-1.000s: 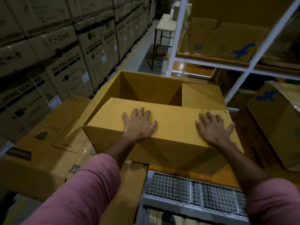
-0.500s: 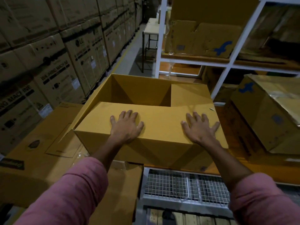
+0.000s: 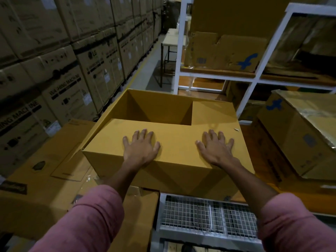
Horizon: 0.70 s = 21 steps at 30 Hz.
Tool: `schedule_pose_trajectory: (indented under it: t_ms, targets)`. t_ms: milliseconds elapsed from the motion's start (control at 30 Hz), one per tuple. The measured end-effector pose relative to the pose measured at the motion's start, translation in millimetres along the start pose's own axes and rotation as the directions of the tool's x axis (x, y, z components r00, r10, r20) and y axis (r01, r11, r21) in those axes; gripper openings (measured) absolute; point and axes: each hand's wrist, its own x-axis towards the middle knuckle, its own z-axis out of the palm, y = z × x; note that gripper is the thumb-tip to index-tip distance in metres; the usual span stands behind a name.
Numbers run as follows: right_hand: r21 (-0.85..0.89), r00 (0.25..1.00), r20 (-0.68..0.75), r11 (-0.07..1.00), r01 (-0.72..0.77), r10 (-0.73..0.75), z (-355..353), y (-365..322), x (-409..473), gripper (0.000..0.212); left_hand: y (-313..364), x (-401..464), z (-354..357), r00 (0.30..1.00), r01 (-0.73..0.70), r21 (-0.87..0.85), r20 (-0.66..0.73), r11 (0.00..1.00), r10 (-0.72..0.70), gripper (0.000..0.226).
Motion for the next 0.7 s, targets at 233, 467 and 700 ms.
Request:
schedule_pose_trajectory:
  t_ms: [233, 467, 700]
  targets:
    - [0.015, 0.987, 0.058, 0.989, 0.147, -0.148, 5.6, -39.7, 41.3, 0.073, -2.7, 2.4, 0.7, 1.000, 0.000, 0.013, -0.009, 1.000, 0.000, 0.070]
    - [0.055, 0.985, -0.034, 0.983, 0.173, -0.171, 5.3, -45.4, 63.6, 0.061, 1.1, 12.2, -2.8, 1.000, 0.011, 0.026, 0.000, 1.000, -0.011, 0.066]
    - [0.156, 0.957, -0.238, 0.966, 0.205, -0.165, -30.4, -38.1, 64.4, 0.031, 6.5, -0.1, -12.3, 0.997, -0.017, 0.082, -0.073, 0.996, 0.023, 0.076]
